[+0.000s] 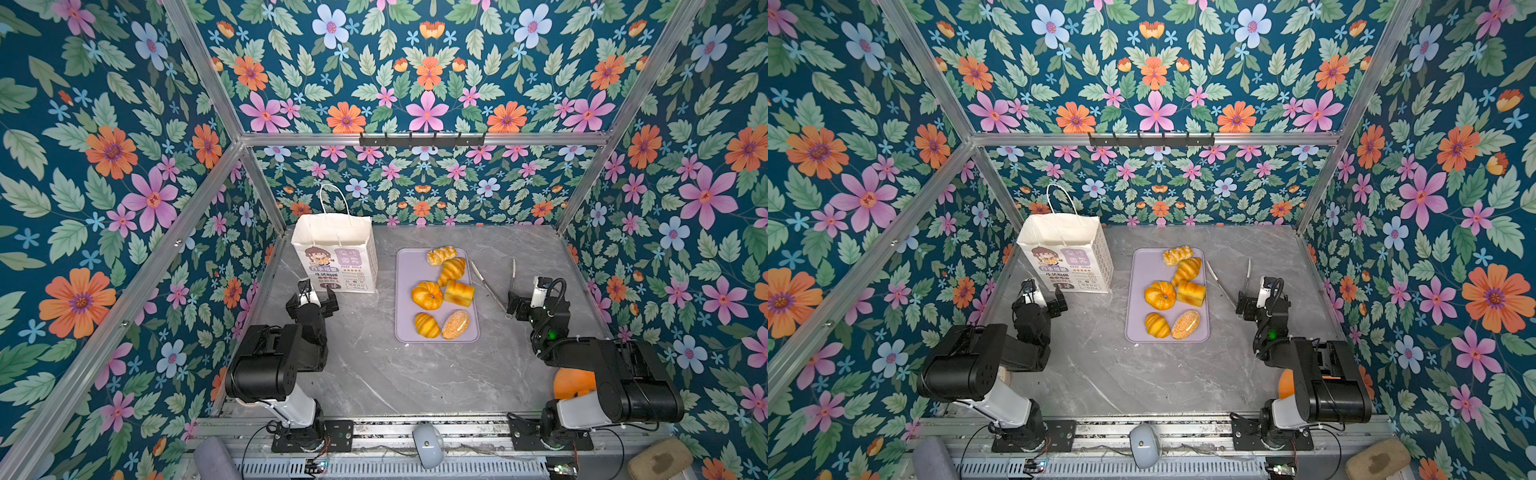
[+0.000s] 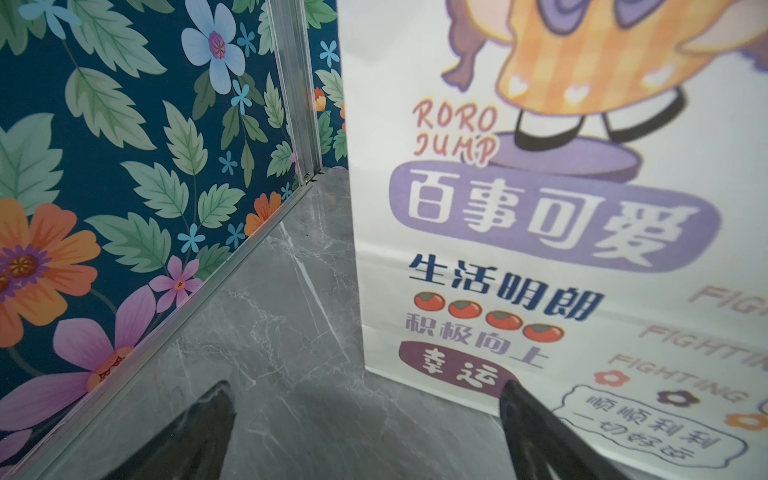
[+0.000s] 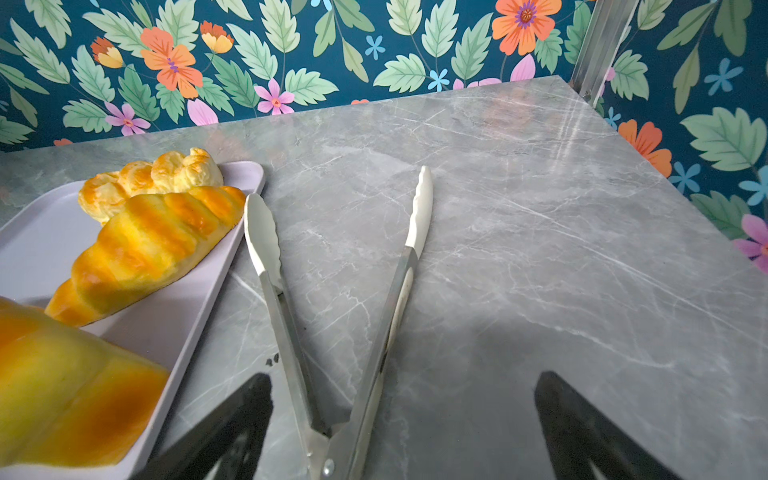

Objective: Place the fake bread into the paper bag

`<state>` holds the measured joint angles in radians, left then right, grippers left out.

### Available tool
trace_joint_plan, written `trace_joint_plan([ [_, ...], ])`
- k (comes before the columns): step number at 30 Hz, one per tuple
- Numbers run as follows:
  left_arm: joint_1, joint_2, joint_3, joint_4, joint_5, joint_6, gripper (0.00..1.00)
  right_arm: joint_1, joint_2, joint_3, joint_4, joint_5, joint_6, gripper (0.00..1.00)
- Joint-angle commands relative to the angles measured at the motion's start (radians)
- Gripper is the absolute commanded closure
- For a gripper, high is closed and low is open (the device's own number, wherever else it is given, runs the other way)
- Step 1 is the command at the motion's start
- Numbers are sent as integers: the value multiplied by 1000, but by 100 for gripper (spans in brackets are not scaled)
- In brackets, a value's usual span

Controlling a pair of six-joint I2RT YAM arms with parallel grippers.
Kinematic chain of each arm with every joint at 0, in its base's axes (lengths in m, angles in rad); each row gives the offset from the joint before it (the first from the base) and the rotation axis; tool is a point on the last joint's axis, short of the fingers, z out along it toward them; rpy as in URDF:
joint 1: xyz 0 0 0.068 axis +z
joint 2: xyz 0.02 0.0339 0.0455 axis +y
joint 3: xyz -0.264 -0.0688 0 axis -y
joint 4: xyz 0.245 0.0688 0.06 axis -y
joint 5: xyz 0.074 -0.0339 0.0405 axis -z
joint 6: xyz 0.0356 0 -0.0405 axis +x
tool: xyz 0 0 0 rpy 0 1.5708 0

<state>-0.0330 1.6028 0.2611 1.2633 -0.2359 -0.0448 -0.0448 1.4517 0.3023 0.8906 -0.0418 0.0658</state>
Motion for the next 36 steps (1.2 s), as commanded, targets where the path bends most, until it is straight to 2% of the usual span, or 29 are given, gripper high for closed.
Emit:
trace_joint_plan([
  [1, 1, -39, -12, 1, 15, 12, 0, 1, -18, -33, 79, 3, -10, 1],
  [3, 1, -102, -19, -45, 20, 17, 0, 1, -49, -70, 116, 23, -2, 1],
  [6, 1, -234, 10, -244, -16, -28, 0, 2, -133, -84, 75, 43, 4, 1],
  [9, 1, -360, 15, -345, -10, -49, 0, 3, -265, -29, -158, 66, 28, 1],
  [11, 1, -468, 47, -489, -63, -127, 0, 3, -352, 22, -317, 98, 71, 1],
  [14, 1, -581, 154, -786, -200, -276, 0, 1, -470, 57, -434, 144, 204, 1],
  [17, 1, -643, 261, -1012, -193, -333, 0, -1, -592, 116, -634, 168, 431, 1],
  [21, 1, -696, 350, -1161, -66, -371, 0, -2, -684, 201, -811, -1, 465, 1],
  [25, 1, -724, 406, -1206, 152, -368, 0, -2, -728, 257, -990, -2, 503, 1],
  [28, 1, -727, 437, -1203, 321, -354, 0, -2, -708, 321, -1153, -17, 497, 1],
  [31, -2, -715, 468, -1202, 472, -351, 0, -3, -679, 359, -1237, -84, 470, 1],
  [36, -52, -709, 492, -1200, 589, -326, 0, -1, -574, 429, -1354, -195, 404, 4],
])
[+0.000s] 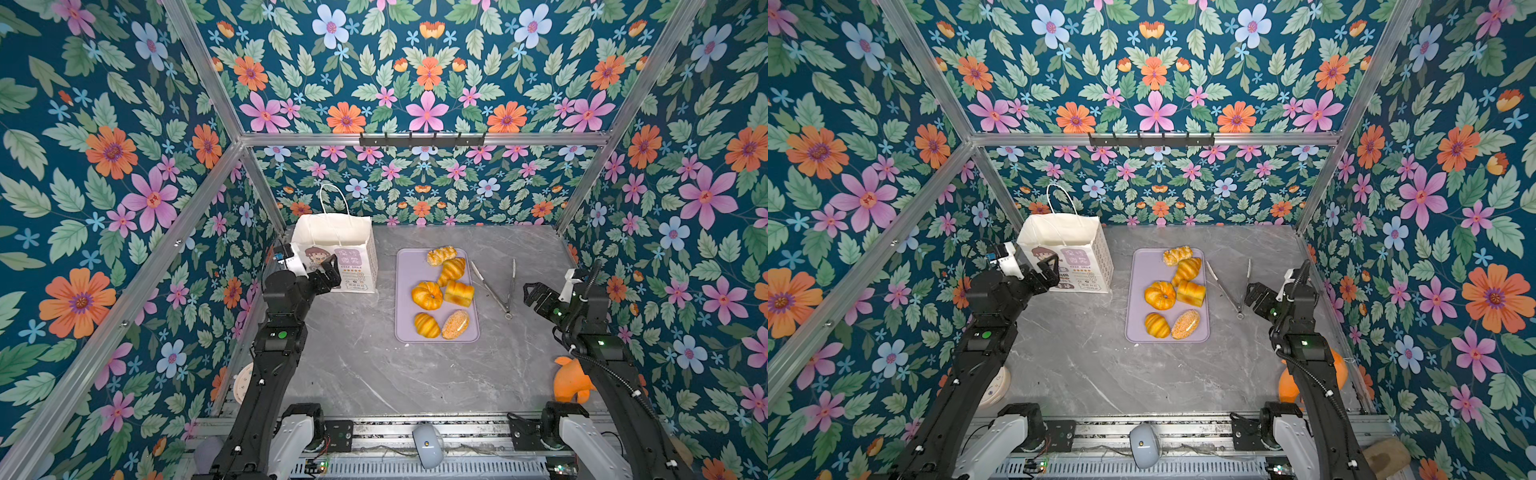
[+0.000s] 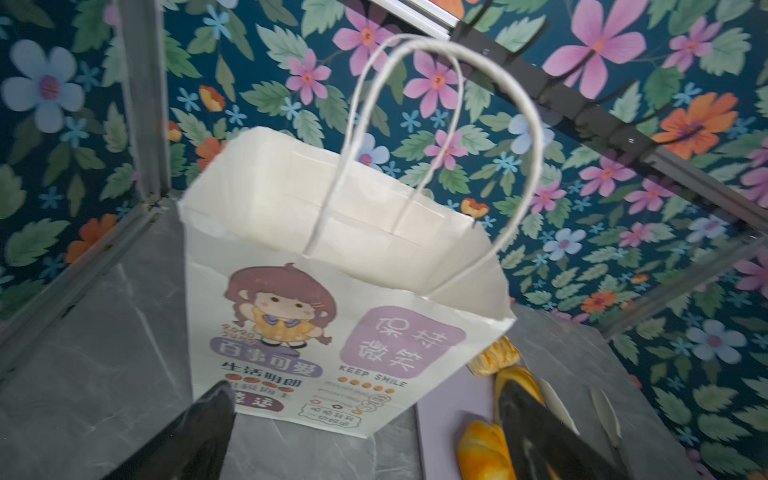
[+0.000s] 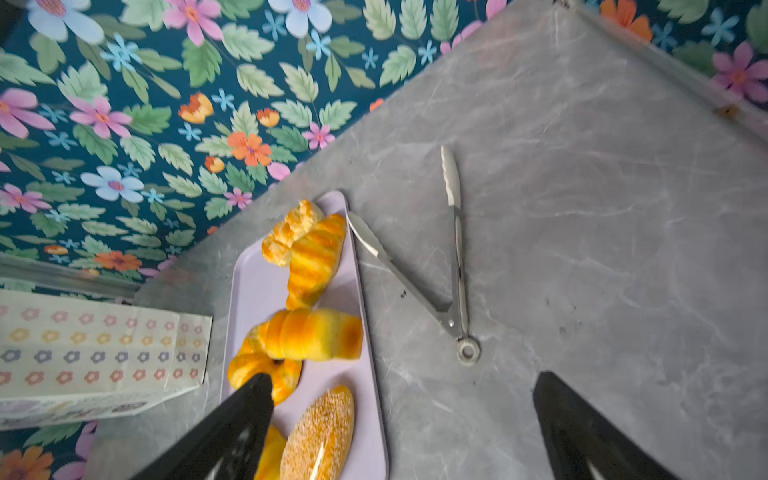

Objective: Place the fake bread into the paper bag

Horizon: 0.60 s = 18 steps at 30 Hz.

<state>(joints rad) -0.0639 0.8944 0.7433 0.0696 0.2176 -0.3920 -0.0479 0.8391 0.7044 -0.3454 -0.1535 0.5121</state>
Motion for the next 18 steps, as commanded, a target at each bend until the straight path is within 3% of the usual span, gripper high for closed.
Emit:
trace_joint_plan([
  [1, -43, -2, 10, -7, 139, 35, 0, 3, 69, 39, -143, -90, -56, 4],
  [7, -195, 21, 16, -54, -2, 144, 1, 7, 260, 87, -197, -91, -128, 4],
  [13, -208, 49, 23, -26, 106, 142, 2, 22, 392, 122, -122, -65, -154, 4],
  [18, -224, 46, 48, -28, 125, 135, 2, 45, 524, 199, -113, 0, -213, 3],
])
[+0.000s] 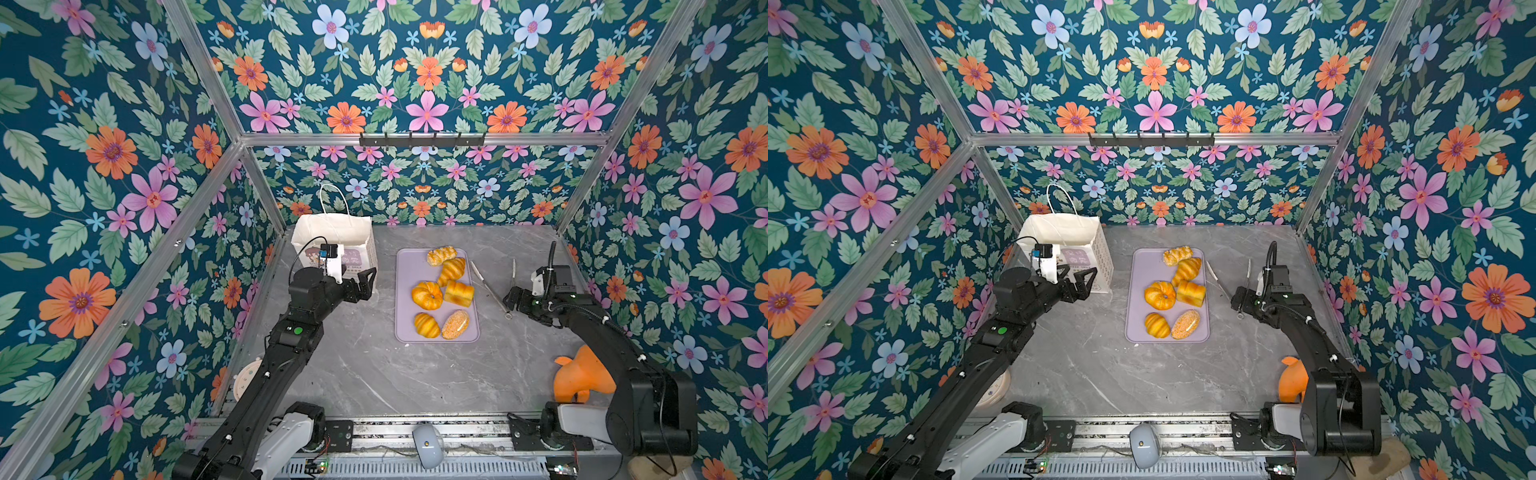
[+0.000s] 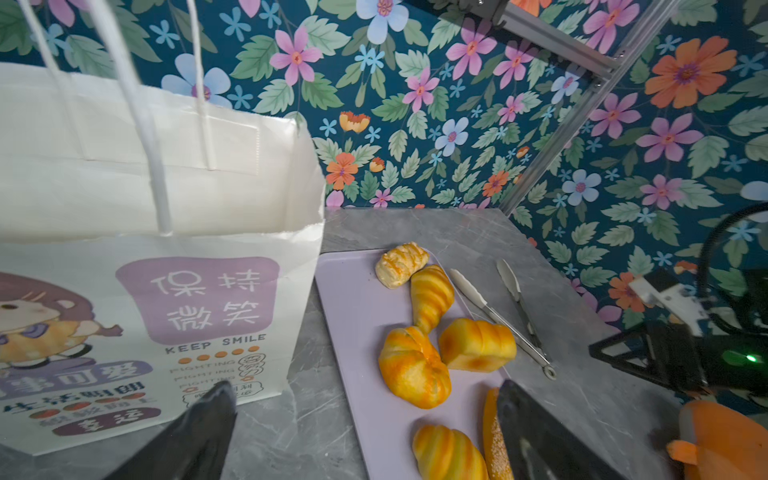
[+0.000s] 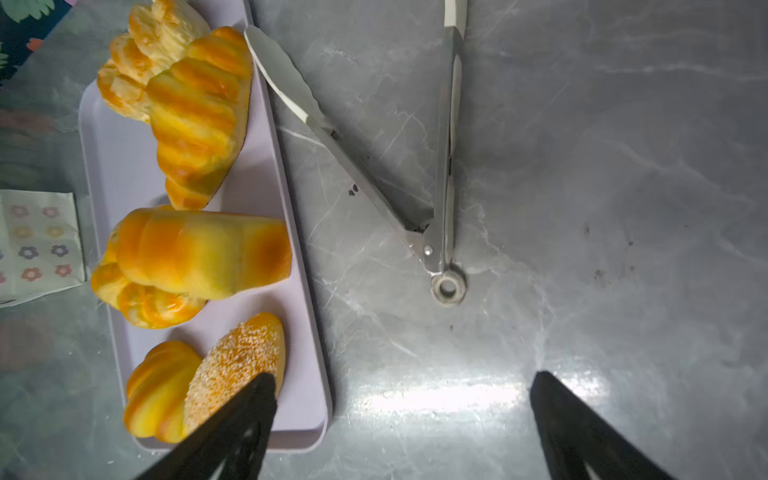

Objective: Place the fake bread into the paper bag

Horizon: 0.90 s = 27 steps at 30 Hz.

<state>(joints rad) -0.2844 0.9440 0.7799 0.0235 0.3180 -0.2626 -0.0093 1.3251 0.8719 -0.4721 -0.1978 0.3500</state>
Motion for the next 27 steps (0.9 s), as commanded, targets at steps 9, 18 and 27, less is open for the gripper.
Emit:
trace_joint_plan([
  [9, -9, -18, 58, -60, -78, 6, 2, 15, 202, 139, 26, 87, -126, 1],
  [18, -7, 67, 314, -329, -317, 19, 0, 34, 318, 199, 15, 53, -176, 1],
  [27, -6, 70, 295, -302, -260, -35, 1, 52, 411, 258, -22, 113, -223, 1],
])
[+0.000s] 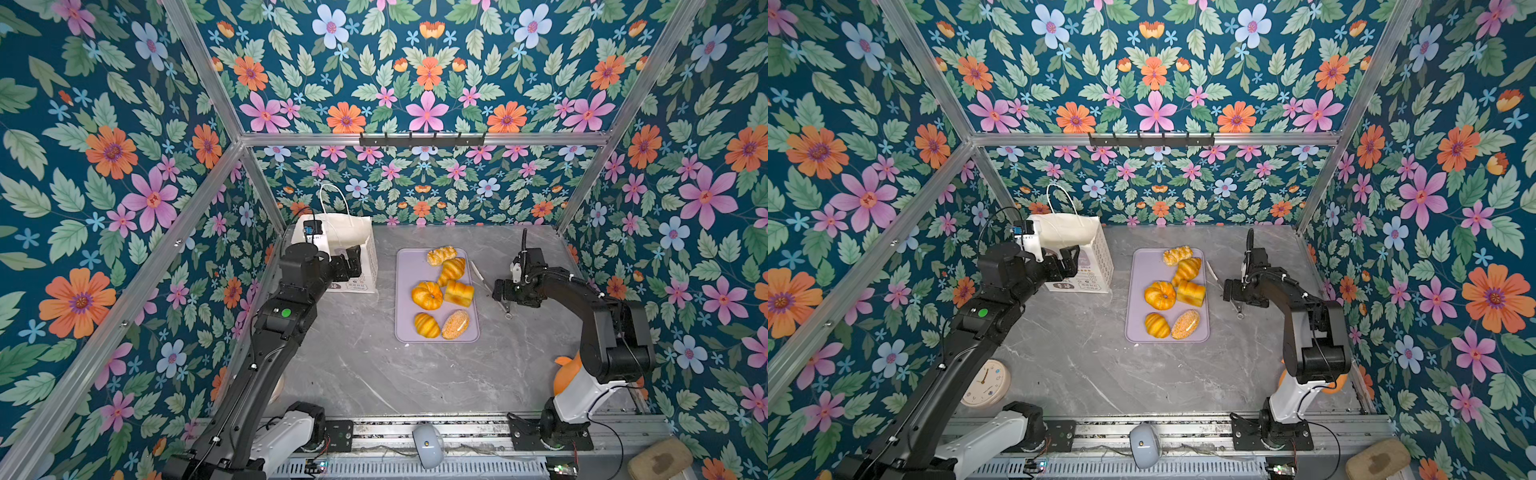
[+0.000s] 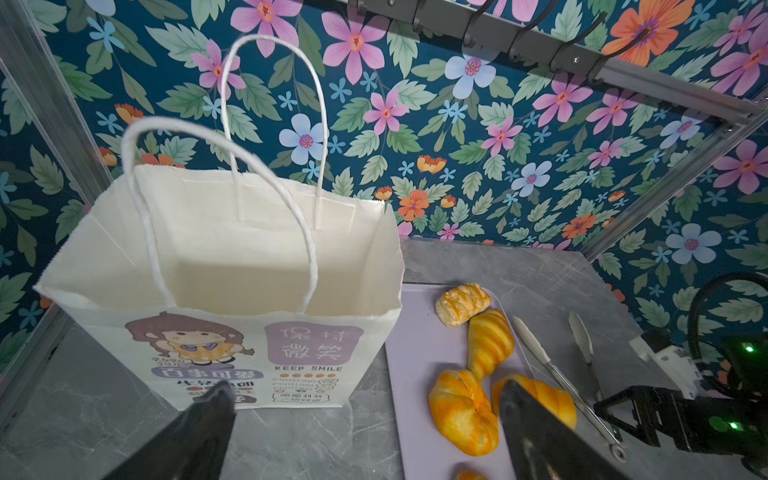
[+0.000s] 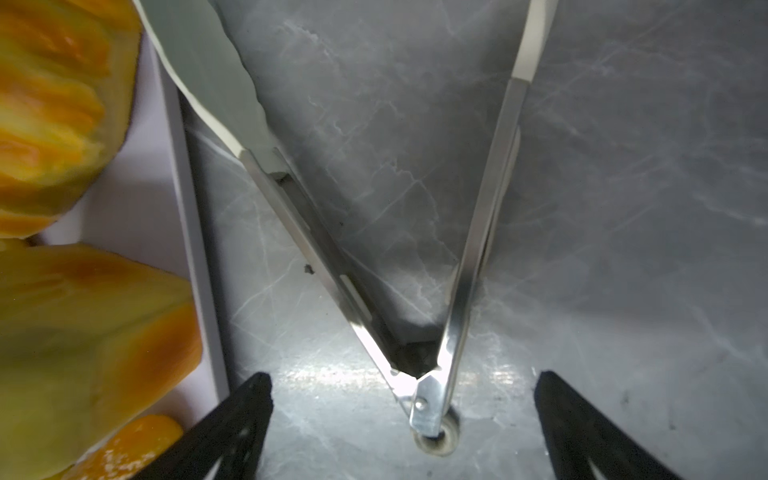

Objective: Place the fake bread into the paper bag

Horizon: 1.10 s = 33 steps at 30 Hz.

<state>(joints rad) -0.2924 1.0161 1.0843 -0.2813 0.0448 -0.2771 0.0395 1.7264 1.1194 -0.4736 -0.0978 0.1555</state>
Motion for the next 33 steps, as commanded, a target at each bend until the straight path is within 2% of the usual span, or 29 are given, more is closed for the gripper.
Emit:
trace_joint_plan([
  [1, 2, -4, -16, 5, 19, -22, 1, 4, 17, 13, -19, 8, -30, 1],
  [12, 2, -24, -27, 18, 50, -38, 1, 4, 76, 57, -31, 3, -33, 4],
  [18, 2, -22, -17, 9, 84, -63, 3, 29, 122, 86, -57, 85, -44, 5],
  [25, 2, -37, -12, -3, 79, -63, 3, 35, 164, 128, -74, 91, -41, 5],
  [33, 2, -36, 11, -15, 122, -63, 3, 35, 252, 221, -133, 123, -20, 6],
])
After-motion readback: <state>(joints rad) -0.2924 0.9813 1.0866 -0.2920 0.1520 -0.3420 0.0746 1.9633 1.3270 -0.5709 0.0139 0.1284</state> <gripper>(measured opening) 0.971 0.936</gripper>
